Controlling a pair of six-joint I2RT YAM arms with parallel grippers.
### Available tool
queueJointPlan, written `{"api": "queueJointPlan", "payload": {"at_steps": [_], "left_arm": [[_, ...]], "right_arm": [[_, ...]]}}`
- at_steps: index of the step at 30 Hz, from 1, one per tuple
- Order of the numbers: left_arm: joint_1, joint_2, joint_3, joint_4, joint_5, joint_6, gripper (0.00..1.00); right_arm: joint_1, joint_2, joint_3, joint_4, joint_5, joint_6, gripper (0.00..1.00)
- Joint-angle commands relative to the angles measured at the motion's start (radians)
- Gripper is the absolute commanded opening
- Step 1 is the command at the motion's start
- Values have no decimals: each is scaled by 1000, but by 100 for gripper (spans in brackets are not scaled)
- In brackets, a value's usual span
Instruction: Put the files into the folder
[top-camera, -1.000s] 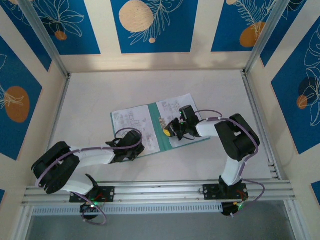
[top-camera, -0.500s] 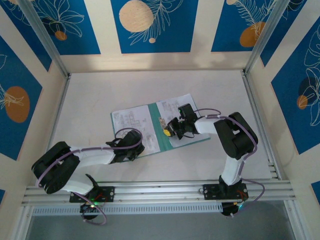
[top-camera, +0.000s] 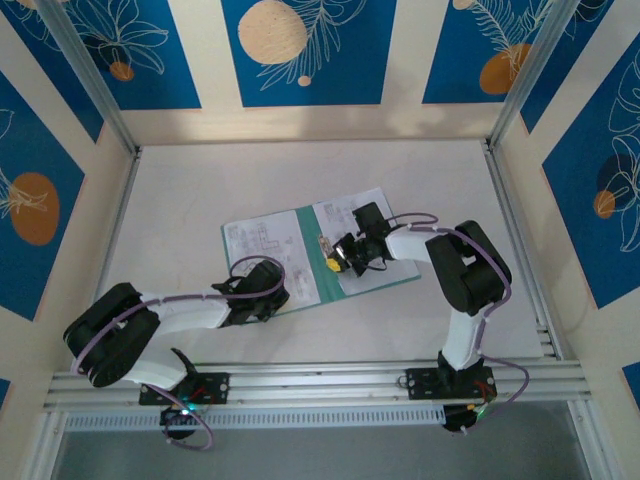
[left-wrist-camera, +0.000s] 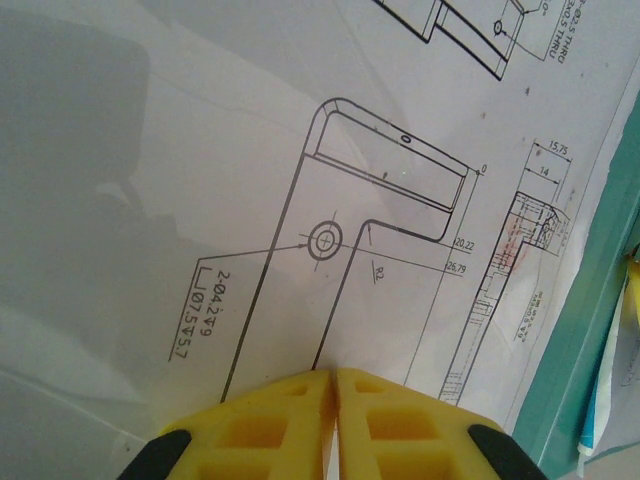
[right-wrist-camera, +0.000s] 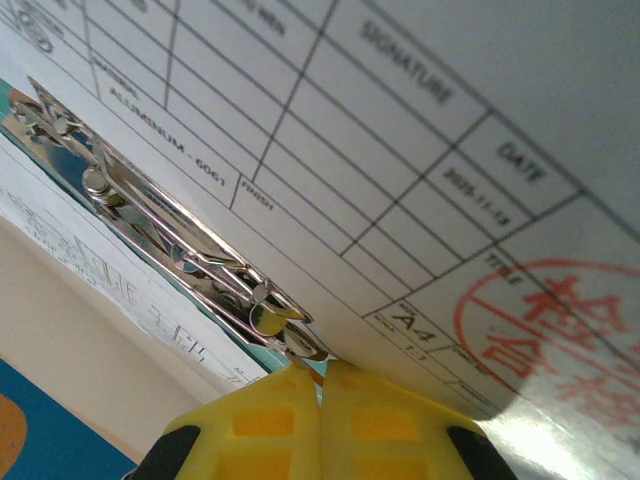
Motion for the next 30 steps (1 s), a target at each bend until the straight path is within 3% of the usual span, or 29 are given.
{"api": "queueJointPlan", "payload": {"at_steps": [1,9,21,26,30], "left_arm": [[-8,44,-28,-125,-13,-25,11],[-8,54,-16,-124,-9,-23,11],[-8,49,-8,-135,-7,-17,11],[-7,45,-9,-144,-10,-13,11],[-7,46,-12,-141,-8,-15,11]], "right_arm": [[4,128,-69,-284,166,8,0],[11,203,0,-416,229,-28,0],[19,282,-12,-405,252,-21,0],[0,242,-50,-293,177,-50,0],[-3,175,-23,-311,181,-115,0]]}}
